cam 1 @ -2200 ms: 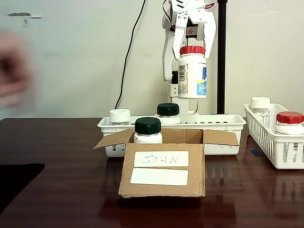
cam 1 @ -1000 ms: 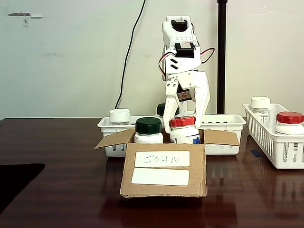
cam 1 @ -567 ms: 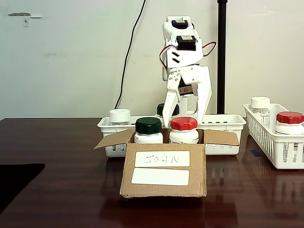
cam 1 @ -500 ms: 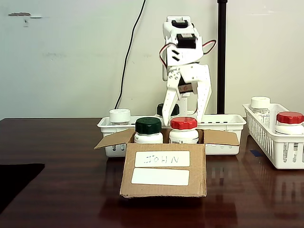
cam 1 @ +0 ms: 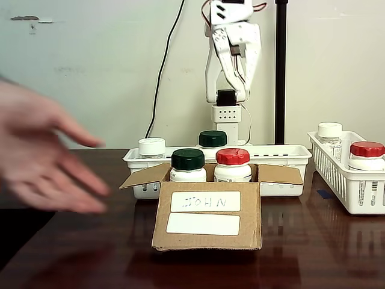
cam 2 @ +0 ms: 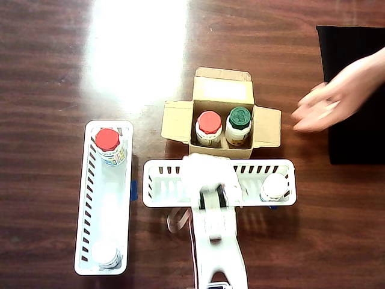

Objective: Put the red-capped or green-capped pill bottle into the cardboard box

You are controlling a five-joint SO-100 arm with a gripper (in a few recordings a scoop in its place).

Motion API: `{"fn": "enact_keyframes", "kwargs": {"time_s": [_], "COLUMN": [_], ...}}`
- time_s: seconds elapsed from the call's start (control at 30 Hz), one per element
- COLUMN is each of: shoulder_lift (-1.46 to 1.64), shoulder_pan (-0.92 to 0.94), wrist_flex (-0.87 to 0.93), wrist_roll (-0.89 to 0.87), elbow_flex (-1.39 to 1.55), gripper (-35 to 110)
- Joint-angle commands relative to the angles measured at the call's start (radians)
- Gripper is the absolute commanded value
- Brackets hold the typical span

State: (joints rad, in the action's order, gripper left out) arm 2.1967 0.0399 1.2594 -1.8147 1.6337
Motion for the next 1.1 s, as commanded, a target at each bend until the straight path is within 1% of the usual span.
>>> {"fn": "enact_keyframes", "kwargs": {"time_s": [0.0,0.17,0.27,0.5,0.67,0.93,1.0,1.07], "shoulder_lift": [0.296,0.546,0.778,1.218,1.238,1.241,1.241,1.241], "shoulder_pan": [0.026,-0.012,-0.031,-0.087,-0.132,-0.202,-0.202,-0.179], "wrist_flex": [0.009,-0.064,-0.091,-0.012,0.008,-0.009,-0.021,-0.06], "wrist_roll": [0.0,0.1,0.106,0.135,0.158,0.267,0.25,0.187], "elbow_flex": [0.16,0.442,0.652,0.953,1.017,1.146,1.207,1.269], "gripper": [3,2,2,1,1,2,2,2]}}
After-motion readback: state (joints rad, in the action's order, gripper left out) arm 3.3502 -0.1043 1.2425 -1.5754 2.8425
